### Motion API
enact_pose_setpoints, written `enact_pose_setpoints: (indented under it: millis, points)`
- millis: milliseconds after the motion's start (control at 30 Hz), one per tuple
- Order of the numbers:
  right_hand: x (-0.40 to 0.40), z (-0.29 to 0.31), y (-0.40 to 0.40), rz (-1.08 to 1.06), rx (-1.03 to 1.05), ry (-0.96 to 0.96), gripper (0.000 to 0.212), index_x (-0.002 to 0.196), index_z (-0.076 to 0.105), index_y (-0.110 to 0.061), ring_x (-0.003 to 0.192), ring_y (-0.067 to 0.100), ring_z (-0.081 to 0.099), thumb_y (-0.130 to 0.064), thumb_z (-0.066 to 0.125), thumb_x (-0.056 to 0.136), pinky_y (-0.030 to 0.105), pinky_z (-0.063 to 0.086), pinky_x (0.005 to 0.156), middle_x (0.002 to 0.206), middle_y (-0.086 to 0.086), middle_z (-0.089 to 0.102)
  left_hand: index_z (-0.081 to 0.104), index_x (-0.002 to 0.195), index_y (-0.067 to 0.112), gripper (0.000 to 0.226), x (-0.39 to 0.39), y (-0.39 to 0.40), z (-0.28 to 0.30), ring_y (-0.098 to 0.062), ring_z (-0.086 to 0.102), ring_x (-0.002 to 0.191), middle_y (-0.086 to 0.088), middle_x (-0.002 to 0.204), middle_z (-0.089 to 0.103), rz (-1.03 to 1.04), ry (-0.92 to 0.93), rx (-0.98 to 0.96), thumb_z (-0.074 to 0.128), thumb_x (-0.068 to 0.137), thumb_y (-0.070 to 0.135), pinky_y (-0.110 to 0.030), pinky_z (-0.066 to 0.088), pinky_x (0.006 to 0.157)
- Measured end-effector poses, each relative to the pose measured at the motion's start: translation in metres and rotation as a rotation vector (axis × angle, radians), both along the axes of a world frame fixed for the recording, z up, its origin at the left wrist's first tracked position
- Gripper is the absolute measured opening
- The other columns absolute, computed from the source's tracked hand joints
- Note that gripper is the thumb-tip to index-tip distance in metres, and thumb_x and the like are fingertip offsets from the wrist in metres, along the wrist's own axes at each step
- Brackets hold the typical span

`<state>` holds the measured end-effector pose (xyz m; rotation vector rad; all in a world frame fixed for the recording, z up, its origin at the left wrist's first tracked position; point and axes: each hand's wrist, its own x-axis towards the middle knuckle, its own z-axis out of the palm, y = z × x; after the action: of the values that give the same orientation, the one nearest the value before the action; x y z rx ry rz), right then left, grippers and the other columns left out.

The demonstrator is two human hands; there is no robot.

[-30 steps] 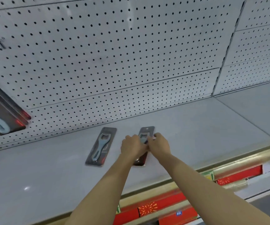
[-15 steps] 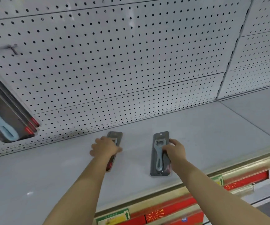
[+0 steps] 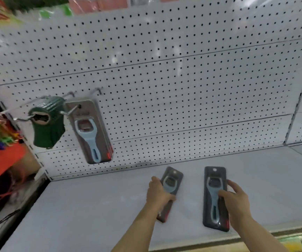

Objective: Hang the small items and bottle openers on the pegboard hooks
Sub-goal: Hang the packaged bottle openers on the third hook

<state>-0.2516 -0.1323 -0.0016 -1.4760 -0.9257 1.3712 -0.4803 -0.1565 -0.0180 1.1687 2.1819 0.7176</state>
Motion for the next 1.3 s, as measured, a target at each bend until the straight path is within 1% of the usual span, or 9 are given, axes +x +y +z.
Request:
enact_pose_setpoints:
  millis: [67, 167, 233, 400, 533, 733, 933, 1167, 1300]
  points:
    - [-0.012, 0.012, -0.008, 0.048, 0.043, -0.003, 0.048, 0.126, 0.056, -0.017, 0.071, 0.036, 0.064, 0.008, 0.052, 0.086, 0.052, 0.057, 0.072, 0.089, 0.024, 0.069, 0.039, 0.106, 0.019, 0.058, 0.001, -0.019, 0.003, -0.014, 0.061, 0.091, 0.001, 0.108, 0.061, 0.003, -0.126, 0.152, 0.083, 0.070, 0.026, -0.026, 0.052, 0.074]
    - [-0.030, 0.032, -0.023, 0.124, 0.103, 0.018, 0.051, 0.127, 0.056, -0.023, 0.076, 0.038, 0.068, 0.007, 0.055, 0.085, 0.057, 0.056, 0.081, 0.087, 0.024, 0.071, 0.044, 0.109, 0.032, 0.045, 0.008, -0.050, 0.015, -0.004, 0.061, 0.097, 0.008, 0.112, 0.061, 0.062, -0.262, 0.368, 0.078, 0.079, 0.030, -0.021, 0.053, 0.081]
    - [-0.038, 0.044, -0.037, 0.163, 0.146, 0.035, 0.051, 0.126, 0.056, -0.025, 0.082, 0.039, 0.069, 0.006, 0.057, 0.086, 0.056, 0.055, 0.083, 0.087, 0.019, 0.071, 0.047, 0.117, 0.039, 0.047, 0.013, -0.072, 0.028, -0.002, 0.058, 0.104, 0.014, 0.117, 0.056, 0.110, -0.199, 0.482, 0.076, 0.080, 0.038, -0.020, 0.050, 0.088]
    - [-0.048, 0.071, -0.074, 0.238, 0.252, 0.094, 0.054, 0.132, 0.052, -0.026, 0.083, 0.035, 0.070, 0.003, 0.059, 0.087, 0.050, 0.057, 0.080, 0.095, 0.014, 0.071, 0.032, 0.141, 0.051, 0.069, 0.021, -0.123, 0.061, 0.015, 0.045, 0.116, 0.030, 0.125, 0.045, 0.165, -0.134, 0.734, 0.071, 0.089, 0.028, -0.007, 0.039, 0.093]
    - [-0.046, 0.097, -0.106, 0.289, 0.322, 0.143, 0.057, 0.134, 0.052, -0.028, 0.086, 0.033, 0.071, 0.005, 0.057, 0.087, 0.051, 0.058, 0.080, 0.096, 0.014, 0.072, 0.031, 0.145, 0.051, 0.075, 0.029, -0.151, 0.088, 0.020, 0.042, 0.113, 0.021, 0.125, 0.047, 0.221, -0.060, 0.866, 0.071, 0.089, 0.024, 0.003, 0.037, 0.084]
    - [-0.050, 0.137, -0.140, 0.314, 0.429, 0.220, 0.053, 0.130, 0.055, -0.030, 0.085, 0.027, 0.072, 0.003, 0.059, 0.089, 0.047, 0.059, 0.080, 0.096, 0.012, 0.073, 0.032, 0.150, 0.035, 0.073, 0.030, -0.179, 0.133, 0.026, 0.039, 0.110, 0.009, 0.125, 0.047, 0.294, -0.012, 1.061, 0.071, 0.090, 0.022, 0.007, 0.032, 0.081]
    - [-0.078, 0.173, -0.173, 0.330, 0.518, 0.271, 0.056, 0.132, 0.055, -0.032, 0.090, 0.027, 0.071, 0.003, 0.058, 0.088, 0.047, 0.057, 0.084, 0.096, 0.008, 0.074, 0.031, 0.148, 0.038, 0.074, 0.009, -0.200, 0.161, 0.023, 0.041, 0.114, 0.010, 0.130, 0.043, 0.325, -0.045, 1.182, 0.071, 0.089, 0.021, 0.007, 0.031, 0.084]
    - [-0.120, 0.188, -0.206, 0.317, 0.610, 0.296, 0.056, 0.129, 0.056, -0.034, 0.087, 0.025, 0.072, 0.004, 0.057, 0.088, 0.043, 0.059, 0.080, 0.092, 0.009, 0.074, 0.032, 0.149, 0.033, 0.075, -0.032, -0.214, 0.179, 0.018, 0.043, 0.110, 0.011, 0.130, 0.042, 0.317, -0.018, 1.180, 0.073, 0.087, 0.020, 0.008, 0.029, 0.081]
    - [-0.134, 0.182, -0.213, 0.276, 0.597, 0.304, 0.057, 0.127, 0.057, -0.038, 0.093, 0.036, 0.068, 0.003, 0.058, 0.087, 0.053, 0.056, 0.086, 0.095, 0.017, 0.070, 0.032, 0.149, 0.032, 0.077, -0.046, -0.207, 0.185, 0.025, 0.042, 0.106, 0.013, 0.129, 0.039, 0.284, -0.045, 1.177, 0.073, 0.087, 0.017, 0.007, 0.031, 0.079]
